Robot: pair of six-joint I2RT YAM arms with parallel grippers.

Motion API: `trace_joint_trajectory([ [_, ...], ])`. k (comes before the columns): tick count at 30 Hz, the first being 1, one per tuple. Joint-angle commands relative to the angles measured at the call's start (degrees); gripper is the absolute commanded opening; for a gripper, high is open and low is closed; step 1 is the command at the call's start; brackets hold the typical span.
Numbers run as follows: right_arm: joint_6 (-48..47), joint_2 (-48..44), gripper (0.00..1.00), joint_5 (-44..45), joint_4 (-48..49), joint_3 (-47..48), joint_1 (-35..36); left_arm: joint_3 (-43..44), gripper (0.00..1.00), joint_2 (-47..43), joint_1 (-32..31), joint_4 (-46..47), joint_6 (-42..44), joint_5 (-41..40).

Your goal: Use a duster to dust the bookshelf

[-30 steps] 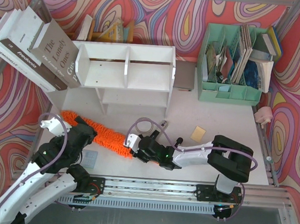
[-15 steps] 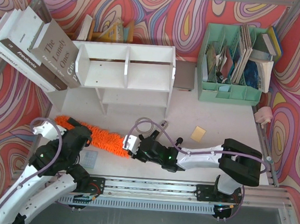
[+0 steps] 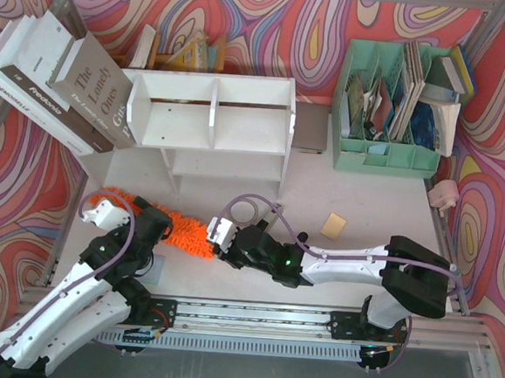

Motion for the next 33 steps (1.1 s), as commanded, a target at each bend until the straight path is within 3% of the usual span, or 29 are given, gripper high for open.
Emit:
trace_joint_trajectory([
  [1, 3.06, -1.96, 0.00, -0.61, 1.00, 3.85, 0.46, -5.18, 0.98, -1.39, 2.54, 11.16, 2.80, 4.86],
  [7, 4.90, -2.49, 0.00, -1.56, 0.31, 4.81, 0.51, -13.11, 0.98, -2.21, 7.27, 19.60, 2.53, 11.54],
  [13, 8.05, -2.50, 0.00, -4.15, -1.68, 6.32, 0.60, -18.01, 0.94, -2.31, 7.79, 26.59, 1.78, 10.89],
  [19, 9.97, -2.42, 0.00, -6.62, -1.16, 6.13, 0.60, -21.62, 0.82, -2.91, 7.75, 33.01, 1.82, 10.04],
  [23, 10.43, -2.23, 0.00, -6.97, -0.83, 6.07, 0.58, -20.25, 0.58, -2.73, 7.70, 31.96, 3.58, 9.81],
  [29, 10.56, -0.94, 0.00, -8.46, -1.79, 7.37, 0.60, -17.27, 0.01, -3.63, 7.68, 29.76, 4.41, 9.71],
  [33, 10.59, 0.04, 0.00, -8.60, -3.89, 9.02, 0.59, -15.64, 0.00, -4.88, 7.37, 25.19, 0.70, 9.00],
])
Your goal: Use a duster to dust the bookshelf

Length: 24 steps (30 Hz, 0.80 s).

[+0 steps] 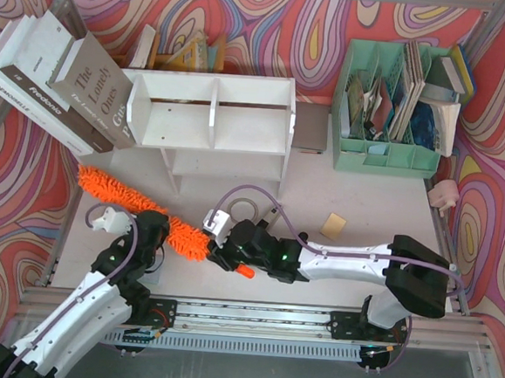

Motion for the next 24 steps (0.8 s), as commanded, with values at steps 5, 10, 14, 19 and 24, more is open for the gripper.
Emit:
trace_joint_trajectory([
  [5, -2.70, -1.06, 0.21, -2.35, 1.51, 3.30, 0.45, 3.02, 0.00, -6.24, -1.69, -14.14, -5.46, -4.98],
  [10, -4.33, -2.42, 0.50, -1.27, -0.38, 2.44, 0.45, 6.32, 0.00, -9.46, -1.74, -21.35, -7.14, -8.93],
  [14, -5.39, -2.92, 0.59, -1.34, -2.07, 2.45, 0.54, 9.08, 0.00, -8.41, -1.70, -23.94, -6.70, -10.02],
  [19, -4.84, -3.24, 0.63, -2.14, -2.84, 2.37, 0.84, 10.20, 0.00, -7.41, -1.70, -24.98, -6.22, -11.05],
  [24, -3.86, -1.81, 0.64, -1.34, -2.74, 3.46, 2.01, 12.63, 0.00, -6.76, -1.71, -24.15, -6.31, -11.24],
])
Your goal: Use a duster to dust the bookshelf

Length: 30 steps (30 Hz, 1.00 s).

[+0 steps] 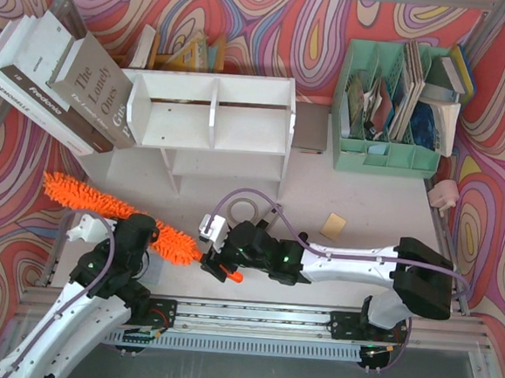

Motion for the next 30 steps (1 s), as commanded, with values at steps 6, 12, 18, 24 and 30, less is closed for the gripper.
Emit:
trace_joint_trajectory([
  [6, 0.63, 2.95, 0.64, 2.65, -1.79, 4.76, 2.21, 3.60, 0.00, 2.60, -0.22, 0.46, -0.15, -1.78],
  [12, 1.58, 5.45, 0.63, 5.12, -2.10, 6.74, 2.55, 3.96, 0.00, 3.95, -0.27, 1.38, -1.44, -0.58],
  [18, 1.74, 7.37, 0.58, 6.92, -2.52, 7.31, 2.69, 4.07, 0.00, 4.52, -0.42, 2.38, -2.25, 1.10],
  [24, 1.73, 7.75, 0.55, 6.91, -2.00, 6.04, 2.69, 4.36, 0.00, 3.50, -0.50, 2.09, -3.07, 1.64],
  [30, 1.53, 7.75, 0.51, 7.46, -1.74, 5.60, 2.63, 3.77, 0.00, 1.79, -0.46, 1.58, -4.95, 2.25],
])
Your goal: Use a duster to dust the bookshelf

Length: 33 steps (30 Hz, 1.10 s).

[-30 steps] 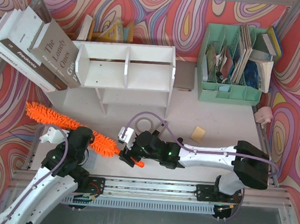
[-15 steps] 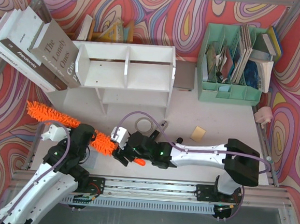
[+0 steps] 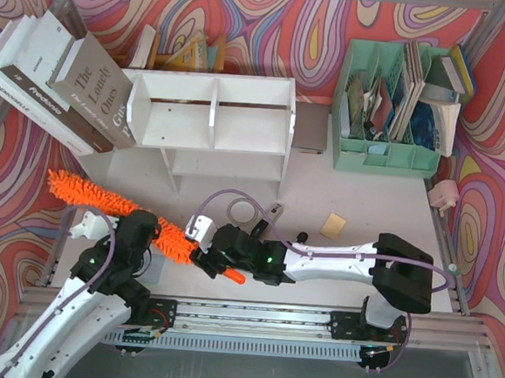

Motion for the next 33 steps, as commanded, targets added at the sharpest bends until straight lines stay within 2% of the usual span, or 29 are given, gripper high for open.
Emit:
trace_joint_trajectory([
  [1, 0.03, 0.80, 0.50, 1.70, 0.42, -0.54, 0.50, 1.19, 0.00, -1.69, -0.18, 0.97, -2.83, 0.09],
  [13, -1.30, 0.64, 0.37, 1.85, 0.46, -1.25, 0.40, 1.54, 0.00, -4.82, -0.14, -0.99, -3.86, -0.97],
  [22, -1.60, -0.58, 0.12, 2.94, 0.70, -1.85, 0.47, 1.97, 0.00, -6.29, -0.14, -3.65, -4.91, -2.21],
  [29, -3.46, -2.50, 0.00, 0.03, 1.51, -2.78, 0.47, 2.00, 0.00, -8.30, -0.13, -7.24, -5.94, -3.37],
  [31, -3.74, -3.16, 0.00, -0.10, 1.61, -3.11, 0.48, 2.02, 0.04, -9.13, -0.14, -8.91, -6.89, -3.71],
  [33, -3.94, -3.90, 0.00, -0.12, 1.77, -3.39, 0.47, 1.98, 0.12, -10.26, -0.14, -10.04, -6.90, -4.18],
])
